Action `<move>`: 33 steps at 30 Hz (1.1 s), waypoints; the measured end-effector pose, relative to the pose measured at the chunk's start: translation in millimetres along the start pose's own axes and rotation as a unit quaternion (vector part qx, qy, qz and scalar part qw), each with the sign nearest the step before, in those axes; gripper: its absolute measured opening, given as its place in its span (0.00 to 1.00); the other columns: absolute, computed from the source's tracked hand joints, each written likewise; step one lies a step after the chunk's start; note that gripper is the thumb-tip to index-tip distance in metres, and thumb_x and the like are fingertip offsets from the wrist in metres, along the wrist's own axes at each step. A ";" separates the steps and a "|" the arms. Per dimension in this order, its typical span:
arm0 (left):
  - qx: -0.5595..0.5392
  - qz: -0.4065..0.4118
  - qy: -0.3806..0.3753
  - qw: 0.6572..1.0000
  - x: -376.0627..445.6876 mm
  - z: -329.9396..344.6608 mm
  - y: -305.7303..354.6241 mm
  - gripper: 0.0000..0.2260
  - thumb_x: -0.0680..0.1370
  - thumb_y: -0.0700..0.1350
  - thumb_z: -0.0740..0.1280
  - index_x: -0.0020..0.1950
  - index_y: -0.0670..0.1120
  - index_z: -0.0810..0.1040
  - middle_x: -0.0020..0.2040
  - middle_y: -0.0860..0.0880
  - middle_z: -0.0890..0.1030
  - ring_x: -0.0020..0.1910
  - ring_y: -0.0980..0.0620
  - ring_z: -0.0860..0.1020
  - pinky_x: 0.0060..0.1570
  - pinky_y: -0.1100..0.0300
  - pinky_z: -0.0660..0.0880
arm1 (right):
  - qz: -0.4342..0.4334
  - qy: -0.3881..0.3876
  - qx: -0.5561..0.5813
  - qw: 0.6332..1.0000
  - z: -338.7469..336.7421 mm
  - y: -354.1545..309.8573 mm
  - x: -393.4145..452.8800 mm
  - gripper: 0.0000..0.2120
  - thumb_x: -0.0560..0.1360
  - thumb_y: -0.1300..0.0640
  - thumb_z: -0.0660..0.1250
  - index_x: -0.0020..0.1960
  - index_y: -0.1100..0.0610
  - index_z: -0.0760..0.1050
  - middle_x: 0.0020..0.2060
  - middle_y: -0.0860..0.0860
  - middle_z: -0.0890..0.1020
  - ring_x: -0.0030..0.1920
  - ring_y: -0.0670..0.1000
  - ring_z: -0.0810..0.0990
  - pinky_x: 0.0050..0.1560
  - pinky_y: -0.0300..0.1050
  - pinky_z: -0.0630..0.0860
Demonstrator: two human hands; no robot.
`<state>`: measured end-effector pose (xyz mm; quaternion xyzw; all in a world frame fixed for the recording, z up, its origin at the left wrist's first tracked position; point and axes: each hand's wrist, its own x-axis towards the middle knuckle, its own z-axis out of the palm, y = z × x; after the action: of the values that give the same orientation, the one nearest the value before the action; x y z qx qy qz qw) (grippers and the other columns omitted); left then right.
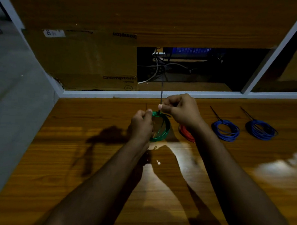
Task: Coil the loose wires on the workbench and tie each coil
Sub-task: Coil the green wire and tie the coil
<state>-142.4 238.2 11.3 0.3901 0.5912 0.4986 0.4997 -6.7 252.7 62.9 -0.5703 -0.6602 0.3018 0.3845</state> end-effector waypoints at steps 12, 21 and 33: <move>-0.039 -0.035 -0.019 0.998 2.2 2.8 -2.8 0.08 0.83 0.51 0.60 0.51 0.47 0.74 0.32 0.52 0.69 0.27 0.56 0.67 0.27 0.63 0.64 | 0.018 0.045 0.035 0.998 8.7 24.0 -4.0 0.04 0.75 0.53 0.72 0.45 0.54 0.82 0.39 0.51 0.84 0.43 0.48 0.83 0.45 0.45 0.82; -0.103 -0.066 -0.016 0.992 5.5 5.3 -12.8 0.11 0.85 0.51 0.56 0.55 0.45 0.71 0.36 0.51 0.70 0.32 0.55 0.69 0.33 0.60 0.67 | 0.000 -0.040 -0.117 0.992 30.6 36.2 -58.7 0.18 0.74 0.57 0.72 0.63 0.49 0.75 0.55 0.43 0.75 0.51 0.43 0.77 0.47 0.36 0.79; -0.108 -0.098 -0.159 0.976 7.1 4.5 2.6 0.30 0.82 0.64 0.52 0.68 0.39 0.68 0.55 0.40 0.73 0.53 0.44 0.74 0.52 0.53 0.74 | -0.034 0.089 -0.103 0.990 72.2 65.4 -66.2 0.17 0.74 0.53 0.72 0.61 0.53 0.75 0.50 0.48 0.79 0.47 0.46 0.78 0.45 0.48 0.80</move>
<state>-139.4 246.5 12.4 0.3481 0.4821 0.4394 0.6733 -30.5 201.3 -40.4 -0.6083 -0.6699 0.1669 0.3917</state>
